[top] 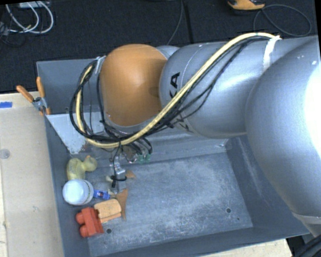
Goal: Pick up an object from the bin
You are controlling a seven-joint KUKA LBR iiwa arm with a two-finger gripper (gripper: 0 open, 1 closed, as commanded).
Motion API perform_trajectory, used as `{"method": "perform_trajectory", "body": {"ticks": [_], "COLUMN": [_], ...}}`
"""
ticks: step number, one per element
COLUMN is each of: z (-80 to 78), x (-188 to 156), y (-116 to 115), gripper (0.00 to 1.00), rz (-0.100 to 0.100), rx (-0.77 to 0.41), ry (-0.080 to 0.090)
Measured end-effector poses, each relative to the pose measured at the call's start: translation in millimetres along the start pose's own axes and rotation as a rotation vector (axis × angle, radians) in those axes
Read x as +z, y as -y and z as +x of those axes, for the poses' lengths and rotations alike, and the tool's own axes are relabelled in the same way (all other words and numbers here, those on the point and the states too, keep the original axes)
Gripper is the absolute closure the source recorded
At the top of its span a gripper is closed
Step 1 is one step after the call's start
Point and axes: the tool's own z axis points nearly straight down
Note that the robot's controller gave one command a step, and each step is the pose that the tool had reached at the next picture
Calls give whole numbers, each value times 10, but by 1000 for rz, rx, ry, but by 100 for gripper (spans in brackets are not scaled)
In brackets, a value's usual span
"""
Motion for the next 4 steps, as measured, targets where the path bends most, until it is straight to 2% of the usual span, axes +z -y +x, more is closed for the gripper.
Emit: {"method": "perform_trajectory", "body": {"ticks": [1, 2, 3, 4], "z": [0, 179, 593, 524], "x": [0, 260, 793, 914], "y": [3, 7, -72, -103], "gripper": [0, 0, 0, 100], "rz": [0, 0, 0, 0], "rx": [1, -68, -136, -115], "ry": [0, 5, 0, 1]}}
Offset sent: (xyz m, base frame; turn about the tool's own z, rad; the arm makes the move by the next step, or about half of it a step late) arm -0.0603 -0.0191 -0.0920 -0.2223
